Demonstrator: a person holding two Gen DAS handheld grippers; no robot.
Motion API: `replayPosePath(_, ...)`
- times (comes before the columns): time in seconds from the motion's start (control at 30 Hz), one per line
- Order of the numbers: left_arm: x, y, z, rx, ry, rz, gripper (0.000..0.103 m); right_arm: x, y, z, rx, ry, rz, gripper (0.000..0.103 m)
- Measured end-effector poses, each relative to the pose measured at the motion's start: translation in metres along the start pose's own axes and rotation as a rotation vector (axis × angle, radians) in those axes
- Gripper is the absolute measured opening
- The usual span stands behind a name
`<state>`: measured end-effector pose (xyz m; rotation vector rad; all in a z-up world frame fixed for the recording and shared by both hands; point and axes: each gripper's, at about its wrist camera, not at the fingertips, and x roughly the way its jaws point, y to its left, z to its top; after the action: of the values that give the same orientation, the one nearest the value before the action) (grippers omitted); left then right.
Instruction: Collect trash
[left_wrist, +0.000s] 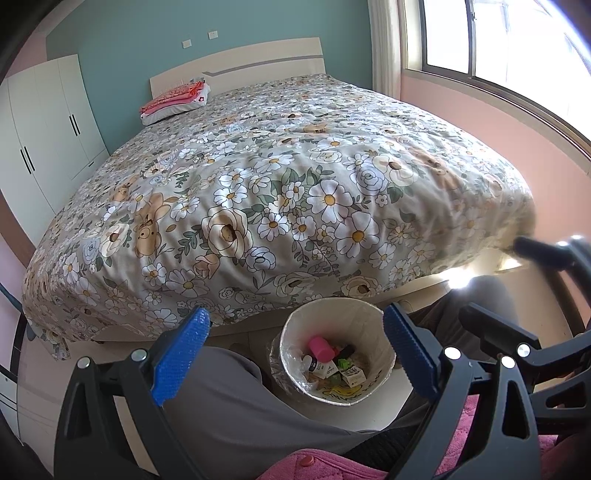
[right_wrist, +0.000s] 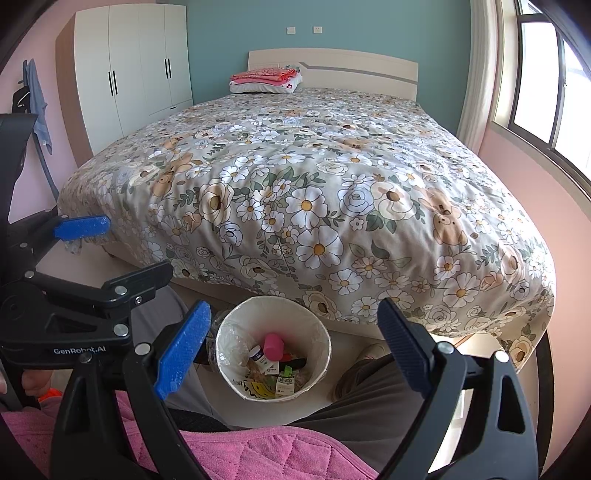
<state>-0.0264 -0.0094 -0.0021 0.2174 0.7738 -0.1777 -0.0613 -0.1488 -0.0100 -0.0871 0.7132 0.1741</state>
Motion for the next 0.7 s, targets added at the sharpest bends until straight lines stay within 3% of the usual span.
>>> replayPosePath(0.7,0.0006,0.0017,-0.0008,0.008,-0.003,0.014,0.096,0.0026,0.0007,0.0016,0.011,0.015,0.011,0.09)
